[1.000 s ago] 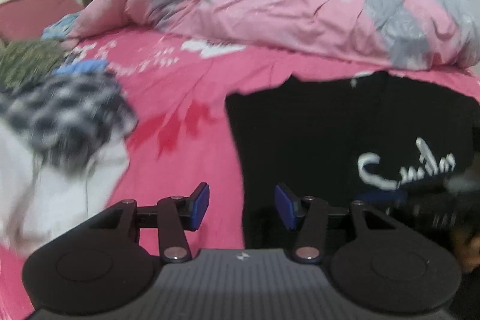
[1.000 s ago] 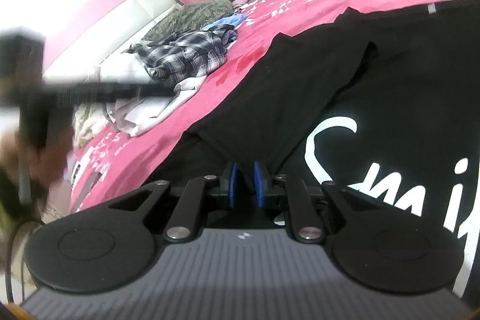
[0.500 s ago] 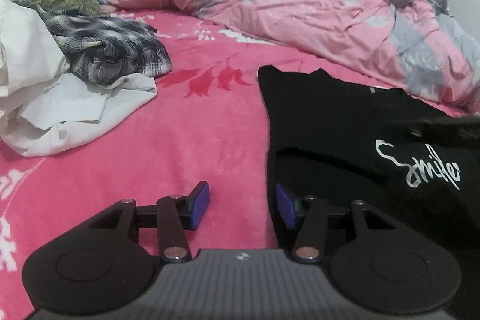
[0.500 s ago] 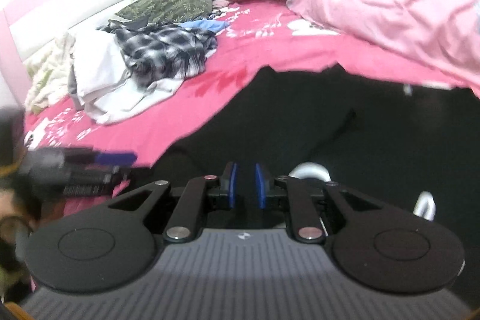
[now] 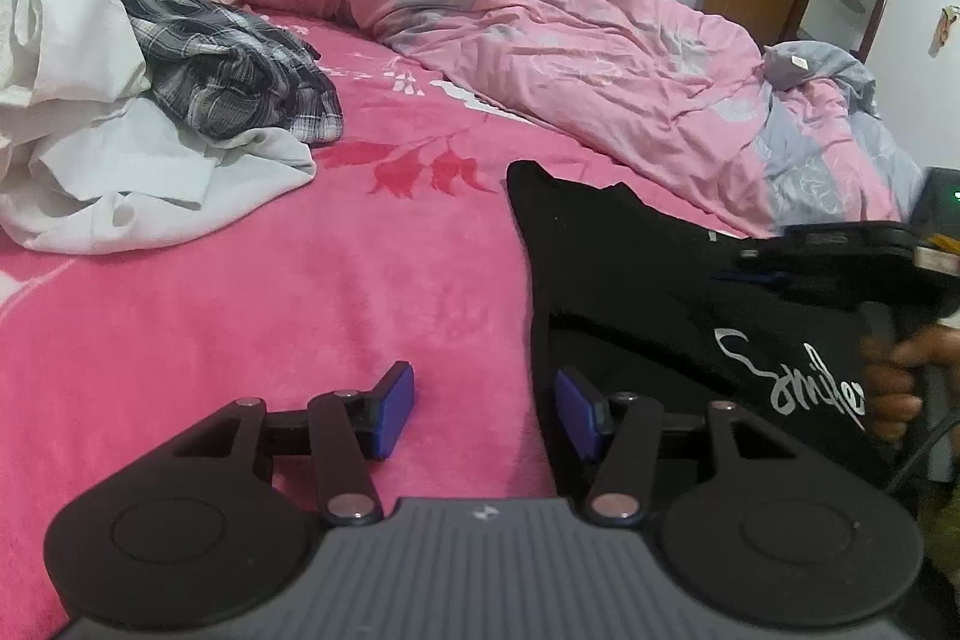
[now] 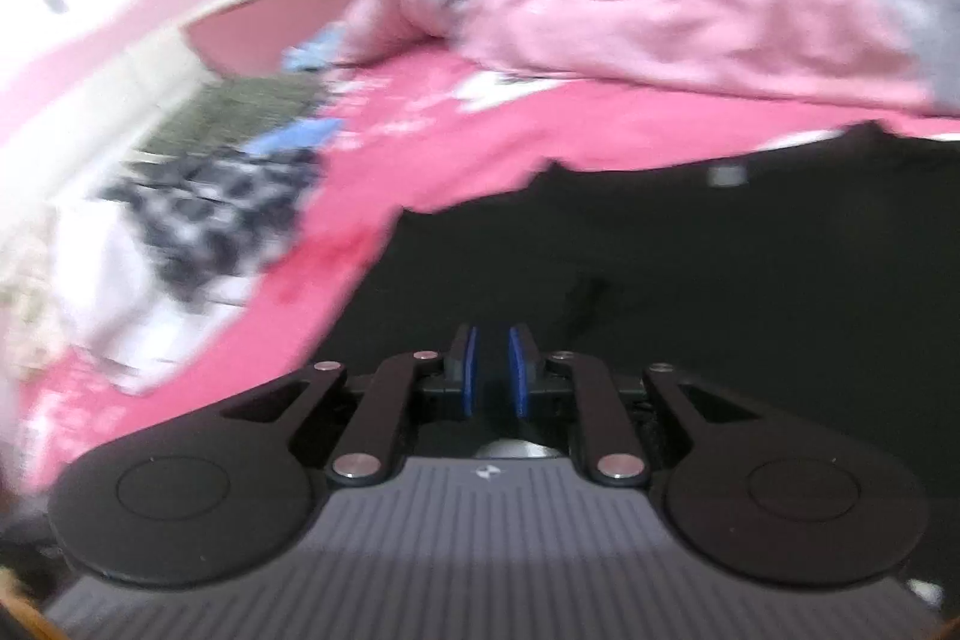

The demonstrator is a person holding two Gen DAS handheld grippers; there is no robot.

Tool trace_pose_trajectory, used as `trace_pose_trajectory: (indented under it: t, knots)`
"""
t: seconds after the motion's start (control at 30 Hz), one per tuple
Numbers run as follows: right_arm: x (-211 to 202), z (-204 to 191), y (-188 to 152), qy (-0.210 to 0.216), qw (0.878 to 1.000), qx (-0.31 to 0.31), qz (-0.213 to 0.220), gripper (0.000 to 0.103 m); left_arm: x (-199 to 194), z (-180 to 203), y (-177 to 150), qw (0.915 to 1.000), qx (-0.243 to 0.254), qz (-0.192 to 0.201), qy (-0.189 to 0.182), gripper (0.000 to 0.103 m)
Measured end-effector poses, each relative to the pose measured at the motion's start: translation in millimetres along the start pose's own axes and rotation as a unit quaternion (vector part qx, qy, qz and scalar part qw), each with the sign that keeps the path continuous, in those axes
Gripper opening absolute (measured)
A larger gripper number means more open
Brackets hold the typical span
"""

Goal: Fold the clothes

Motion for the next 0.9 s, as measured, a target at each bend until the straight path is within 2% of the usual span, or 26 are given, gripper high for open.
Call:
trace_pose_trajectory:
  t: [0.03,0.07,0.1,0.13,0.2,0.23,0.37,0.5,0.63,0.7,0.8,0.9]
  knots:
    - [8.3,-0.8,0.3,0.019,1.0,0.006,-0.004,0.012,0.1,0.1,-0.4,1.0,0.0,0.0,0.0,0.054]
    - [17.9,4.1,-0.8,0.019,1.0,0.014,-0.015,0.012,0.3,-0.1,-0.6,1.0,0.0,0.001,0.0,0.054]
    - [25.0,14.1,-1.1,0.005,0.999,0.027,-0.016,0.011,0.5,-0.2,-0.7,1.0,0.0,0.001,-0.001,0.054]
    - [30.3,24.1,-1.2,-0.009,0.999,0.041,-0.014,0.003,0.7,-0.4,-0.9,1.0,0.0,0.002,-0.002,0.055]
    - [11.3,46.4,2.4,-0.026,0.994,0.097,0.053,0.002,1.0,-1.0,-0.9,1.0,-0.002,0.001,-0.005,0.057]
    - [0.7,56.8,3.9,-0.034,0.988,0.123,0.084,0.008,1.1,-1.3,-1.0,1.0,-0.002,0.001,-0.006,0.057]
    - [-72.1,70.6,-2.0,-0.07,0.969,0.172,0.163,0.009,0.4,0.9,-1.4,1.0,0.005,0.002,-0.003,0.058]
    - [-169.9,44.4,-32.5,-0.035,0.956,0.185,0.226,0.012,0.2,1.8,-1.7,1.0,0.008,0.003,-0.001,0.058]
    - [-271.8,3.2,-78.0,-0.03,0.941,0.178,0.287,0.021,-0.1,3.1,-2.4,0.9999,0.011,0.006,-0.002,0.061]
    - [-308.7,-17.5,-102.3,-0.043,0.937,0.171,0.301,0.025,-2.0,4.6,-3.2,0.9999,0.014,0.009,-0.005,0.066]
    - [-353.1,-37.1,-131.4,-0.076,0.937,0.162,0.299,0.027,-5.0,8.1,-1.8,0.9997,0.021,0.013,-0.005,0.072]
    - [-377.9,-52.2,-154.4,-0.116,0.94,0.143,0.286,0.034,-17.0,16.6,2.7,0.9989,0.038,0.02,0.022,0.075]
Point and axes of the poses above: each gripper's, at about its wrist camera, not at the fingertips, and x roughly the way its jaws point, z to its right, y to its top, the point moved 2 cm from there along x, roughly the way its jaws point, and after that the axes turned 13 degrees about y, right-handed, at the moved point
